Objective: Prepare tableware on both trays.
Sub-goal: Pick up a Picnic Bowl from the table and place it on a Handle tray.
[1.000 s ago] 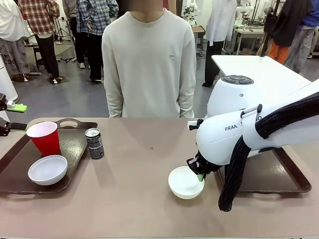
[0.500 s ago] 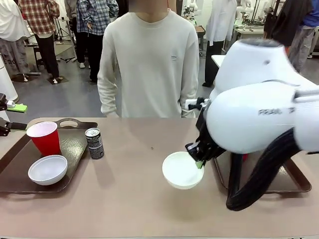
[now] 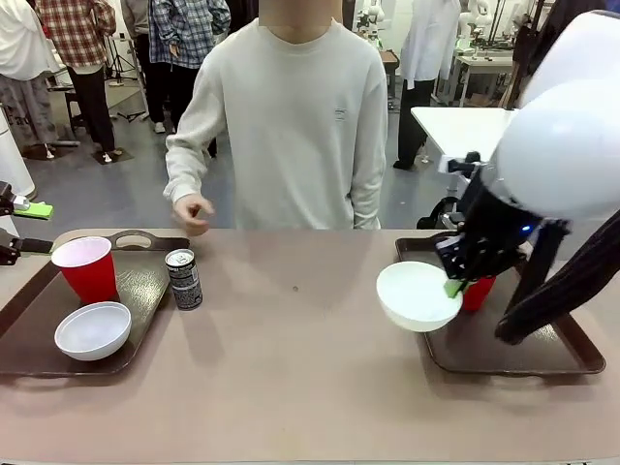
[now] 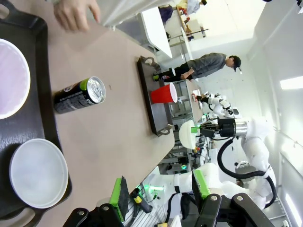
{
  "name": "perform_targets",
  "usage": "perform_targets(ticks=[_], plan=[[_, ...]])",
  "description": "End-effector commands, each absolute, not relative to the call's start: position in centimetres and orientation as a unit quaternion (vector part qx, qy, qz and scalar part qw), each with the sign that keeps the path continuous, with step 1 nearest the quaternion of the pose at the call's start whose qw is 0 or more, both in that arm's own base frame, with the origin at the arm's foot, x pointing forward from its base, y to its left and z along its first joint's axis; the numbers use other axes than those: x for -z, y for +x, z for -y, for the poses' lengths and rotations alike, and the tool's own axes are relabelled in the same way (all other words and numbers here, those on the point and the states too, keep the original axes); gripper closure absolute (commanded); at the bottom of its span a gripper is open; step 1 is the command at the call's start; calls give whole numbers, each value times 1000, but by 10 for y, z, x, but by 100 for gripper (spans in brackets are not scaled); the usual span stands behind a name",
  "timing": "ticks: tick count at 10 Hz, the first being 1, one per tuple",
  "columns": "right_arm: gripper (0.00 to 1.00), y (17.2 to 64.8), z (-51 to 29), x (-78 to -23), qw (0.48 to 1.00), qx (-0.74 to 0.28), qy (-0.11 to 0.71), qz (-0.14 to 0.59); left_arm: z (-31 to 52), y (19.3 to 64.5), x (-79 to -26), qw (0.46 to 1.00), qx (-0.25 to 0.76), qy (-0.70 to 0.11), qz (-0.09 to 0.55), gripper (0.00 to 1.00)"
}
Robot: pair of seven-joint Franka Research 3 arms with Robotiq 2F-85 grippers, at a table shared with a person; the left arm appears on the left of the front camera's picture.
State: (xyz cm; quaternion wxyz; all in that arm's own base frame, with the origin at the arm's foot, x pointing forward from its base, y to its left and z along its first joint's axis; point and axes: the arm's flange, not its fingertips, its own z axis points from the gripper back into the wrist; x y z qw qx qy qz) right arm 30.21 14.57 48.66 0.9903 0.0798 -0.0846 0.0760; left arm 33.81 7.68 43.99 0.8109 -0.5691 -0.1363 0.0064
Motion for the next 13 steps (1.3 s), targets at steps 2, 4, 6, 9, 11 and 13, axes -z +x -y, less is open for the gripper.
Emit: perform_targets(ticks=[2,4,6,9,11,13], plan=[[100,279,-82,-456,993,-45,78,75,-77,339,-441,804,-5,-576,144,28],[100,285,-47,-449,994,-27,90,64,-77,339,-441,804,-5,-576,144,28],[100,287,-41,-449,994,-16,89,64,-77,339,-441,804,-5,-576,144,28],[100,318,-51,-488,993,-16,95,64,-77,339,-441,804,-5,-576,144,28],[96,328,-41,-475,993,-28,92,65,-77,339,-441,804,-5,-576,144,28],[96,338,-20,-447,994,-33,82,61,-77,339,-441,804,-5,-576,144,28]])
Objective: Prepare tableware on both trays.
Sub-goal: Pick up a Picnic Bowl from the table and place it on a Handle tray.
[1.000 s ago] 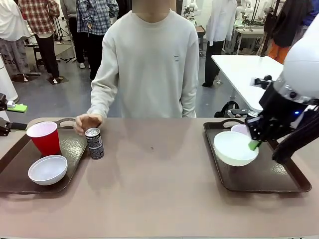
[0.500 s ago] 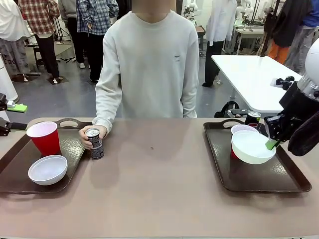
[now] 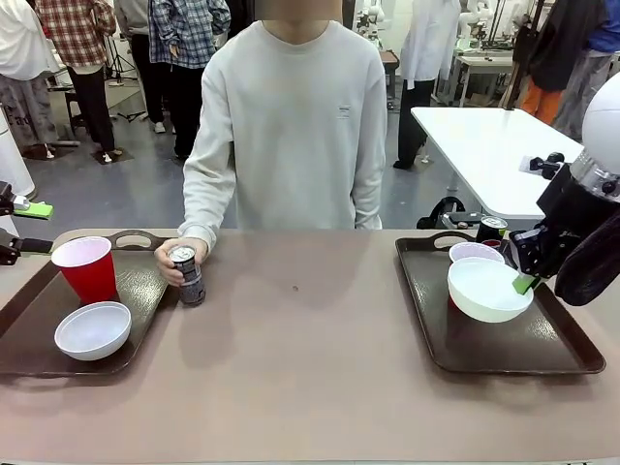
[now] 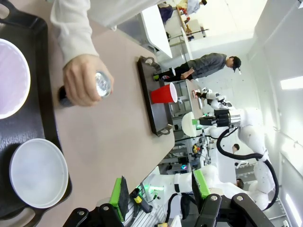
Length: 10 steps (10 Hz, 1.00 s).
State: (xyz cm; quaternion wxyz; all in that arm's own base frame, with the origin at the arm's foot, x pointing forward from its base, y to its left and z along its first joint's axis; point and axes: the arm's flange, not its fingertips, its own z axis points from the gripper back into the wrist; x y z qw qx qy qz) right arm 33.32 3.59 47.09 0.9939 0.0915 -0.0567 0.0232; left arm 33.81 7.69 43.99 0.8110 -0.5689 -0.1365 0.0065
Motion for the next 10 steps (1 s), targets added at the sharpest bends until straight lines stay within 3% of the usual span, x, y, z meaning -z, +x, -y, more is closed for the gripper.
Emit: perform_targets(ticks=[1,9,10], plan=[[96,343,-10,-435,995,-36,75,63,-77,339,-441,804,-5,-576,144,28],[96,378,-8,-355,998,-53,29,6,-77,339,-441,804,-5,-576,144,28],[72,379,-6,-359,998,-56,31,6,-77,339,-441,804,-5,-576,144,28]])
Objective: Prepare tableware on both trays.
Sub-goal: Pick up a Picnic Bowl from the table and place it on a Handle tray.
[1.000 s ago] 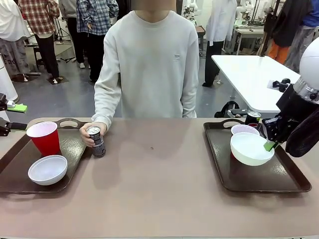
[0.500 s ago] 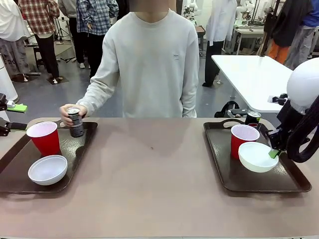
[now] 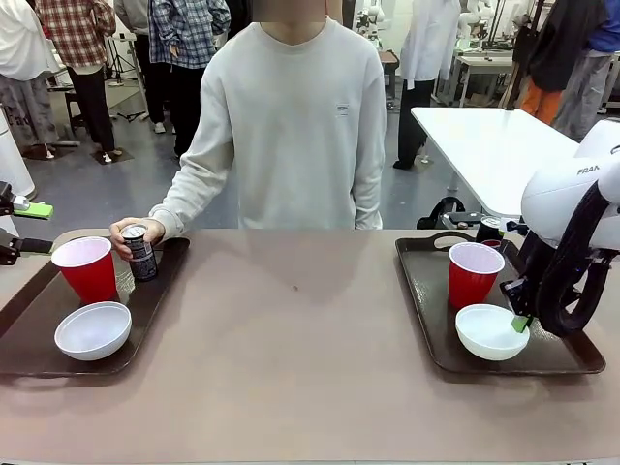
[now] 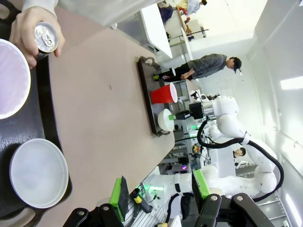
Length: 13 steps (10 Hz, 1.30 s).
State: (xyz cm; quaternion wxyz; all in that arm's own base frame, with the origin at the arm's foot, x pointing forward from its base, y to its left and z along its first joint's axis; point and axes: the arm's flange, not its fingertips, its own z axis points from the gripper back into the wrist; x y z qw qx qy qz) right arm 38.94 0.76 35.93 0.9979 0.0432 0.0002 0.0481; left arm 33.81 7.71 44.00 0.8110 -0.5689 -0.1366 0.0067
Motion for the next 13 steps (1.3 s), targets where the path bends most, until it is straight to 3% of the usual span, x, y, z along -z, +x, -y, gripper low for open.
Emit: perform_targets(ticks=[1,2,3,4,6,7,10,13], plan=[[36,376,-7,-366,998,-59,30,12,-77,339,-441,804,-5,-576,144,28],[12,372,-9,-375,998,-56,36,21,-77,339,-441,804,-5,-576,144,28],[16,367,-11,-386,997,-55,46,26,-77,339,-441,804,-5,-576,144,28],[0,360,-13,-398,997,-49,55,29,-77,339,-441,804,-5,-576,144,28],[0,347,-17,-424,995,-50,78,27,-77,339,-441,804,-5,-576,144,28],[32,338,-19,-437,995,-51,86,17,-77,339,-441,804,-5,-576,144,28],[2,315,-26,-468,995,-43,91,-3,-77,339,-441,804,-5,-576,144,28],[0,321,-21,-462,995,-58,83,1,-77,339,-441,804,-5,-576,144,28]])
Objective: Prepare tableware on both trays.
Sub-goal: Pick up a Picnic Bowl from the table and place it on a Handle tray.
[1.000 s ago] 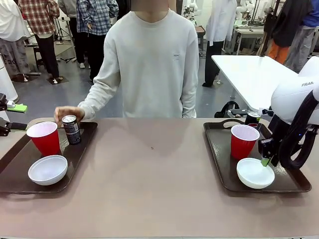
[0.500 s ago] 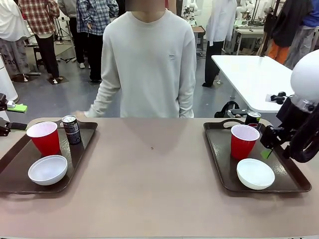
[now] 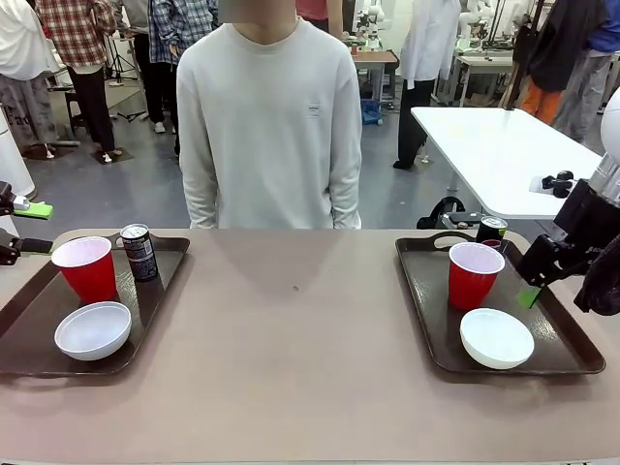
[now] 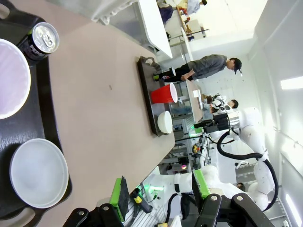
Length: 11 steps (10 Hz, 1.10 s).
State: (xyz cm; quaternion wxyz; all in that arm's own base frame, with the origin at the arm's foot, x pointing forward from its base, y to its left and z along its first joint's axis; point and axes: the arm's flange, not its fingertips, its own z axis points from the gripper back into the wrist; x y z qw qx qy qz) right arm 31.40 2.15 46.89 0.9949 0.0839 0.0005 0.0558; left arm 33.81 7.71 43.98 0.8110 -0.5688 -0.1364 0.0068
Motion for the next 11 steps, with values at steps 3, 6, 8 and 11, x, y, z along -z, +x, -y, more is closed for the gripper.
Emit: perform_targets(ticks=[3,6,8,11], plan=[[0,321,-21,-462,995,-58,83,1,-77,339,-441,804,-5,-576,144,28],[0,321,-21,-462,995,-58,83,1,-77,339,-441,804,-5,-576,144,28],[0,321,-21,-462,995,-58,83,1,-77,339,-441,804,-5,-576,144,28],[0,287,5,-481,968,-20,241,71,-77,339,-441,804,-5,-576,144,28]])
